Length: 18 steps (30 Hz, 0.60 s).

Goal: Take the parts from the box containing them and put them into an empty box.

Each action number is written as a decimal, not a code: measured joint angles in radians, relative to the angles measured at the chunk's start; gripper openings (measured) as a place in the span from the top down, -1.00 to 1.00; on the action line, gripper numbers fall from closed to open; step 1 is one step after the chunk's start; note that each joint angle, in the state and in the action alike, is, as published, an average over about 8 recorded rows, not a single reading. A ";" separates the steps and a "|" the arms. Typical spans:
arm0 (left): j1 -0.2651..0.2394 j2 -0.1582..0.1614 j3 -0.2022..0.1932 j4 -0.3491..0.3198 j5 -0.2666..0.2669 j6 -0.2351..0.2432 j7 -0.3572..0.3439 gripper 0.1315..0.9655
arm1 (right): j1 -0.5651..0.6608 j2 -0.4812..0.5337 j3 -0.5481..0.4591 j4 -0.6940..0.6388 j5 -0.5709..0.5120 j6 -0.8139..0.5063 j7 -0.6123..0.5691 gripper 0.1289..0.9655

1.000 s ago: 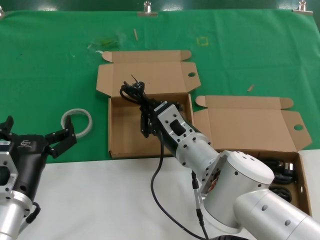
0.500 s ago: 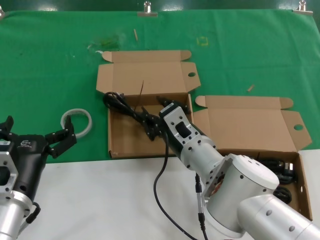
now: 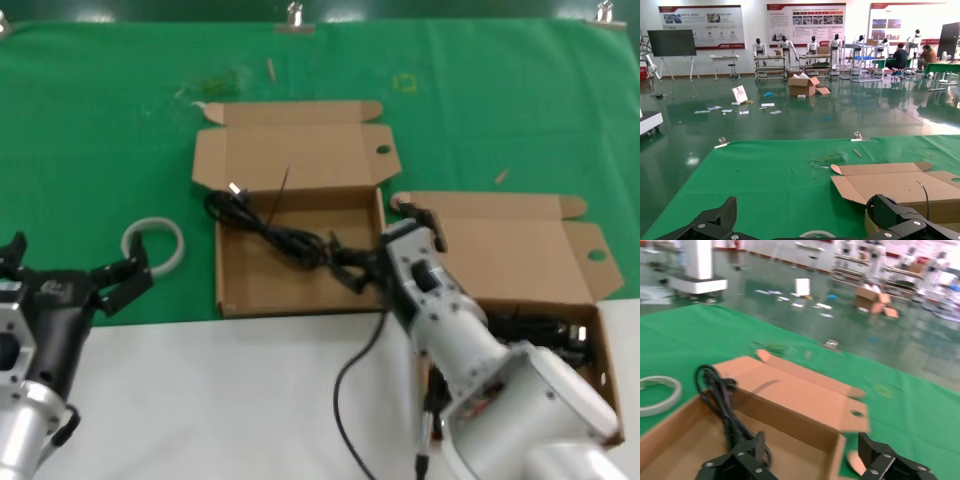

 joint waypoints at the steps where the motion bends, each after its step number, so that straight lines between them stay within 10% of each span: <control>1: 0.000 0.000 0.000 0.000 0.000 0.000 0.000 -1.00 | -0.028 0.000 0.027 0.029 0.000 0.006 -0.007 0.02; 18: 0.000 0.000 0.000 0.000 0.000 0.000 0.000 -1.00 | -0.173 0.001 0.177 0.158 -0.088 -0.019 0.085 -0.75</control>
